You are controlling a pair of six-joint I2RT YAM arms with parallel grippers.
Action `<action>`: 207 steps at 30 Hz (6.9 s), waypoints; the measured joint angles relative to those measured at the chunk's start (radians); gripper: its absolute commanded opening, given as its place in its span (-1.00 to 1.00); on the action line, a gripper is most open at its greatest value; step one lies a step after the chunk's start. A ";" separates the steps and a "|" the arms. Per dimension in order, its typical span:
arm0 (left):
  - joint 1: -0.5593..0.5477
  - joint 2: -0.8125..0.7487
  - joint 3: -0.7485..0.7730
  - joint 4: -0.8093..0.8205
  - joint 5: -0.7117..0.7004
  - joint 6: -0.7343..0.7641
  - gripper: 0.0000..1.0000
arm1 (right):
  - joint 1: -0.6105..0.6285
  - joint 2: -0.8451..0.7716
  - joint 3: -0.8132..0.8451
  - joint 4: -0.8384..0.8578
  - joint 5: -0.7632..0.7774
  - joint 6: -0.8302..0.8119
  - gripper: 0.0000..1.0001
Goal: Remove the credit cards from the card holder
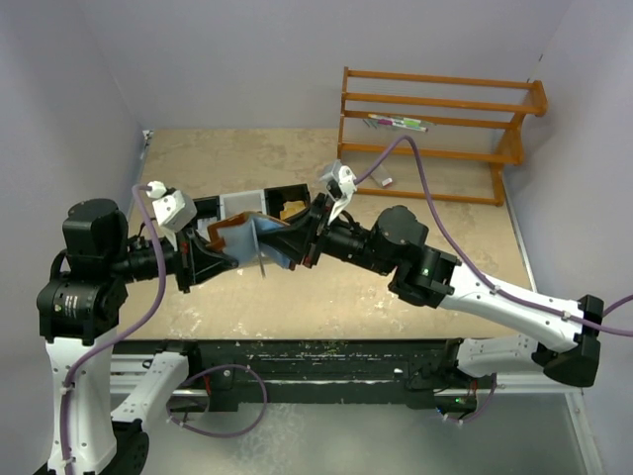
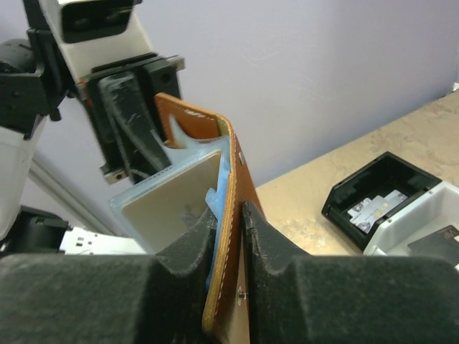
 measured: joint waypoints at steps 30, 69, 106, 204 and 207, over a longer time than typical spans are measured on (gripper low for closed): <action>0.000 0.082 0.092 -0.018 0.018 -0.083 -1.00 | -0.033 -0.060 -0.039 -0.078 -0.068 0.005 0.52; 0.000 0.103 0.098 -0.023 0.095 -0.097 -1.00 | -0.007 -0.058 -0.006 -0.146 0.214 -0.072 -0.60; 0.001 0.039 -0.178 0.237 -0.087 -0.099 0.99 | 0.149 0.045 0.346 -0.754 0.578 -0.163 -1.00; 0.010 0.219 -0.068 -0.073 0.224 0.035 -1.00 | -0.393 0.026 -0.007 -0.027 -0.674 0.308 0.31; 0.010 0.223 -0.060 -0.091 0.283 0.046 -1.00 | -0.390 0.065 -0.024 -0.003 -0.679 0.331 0.23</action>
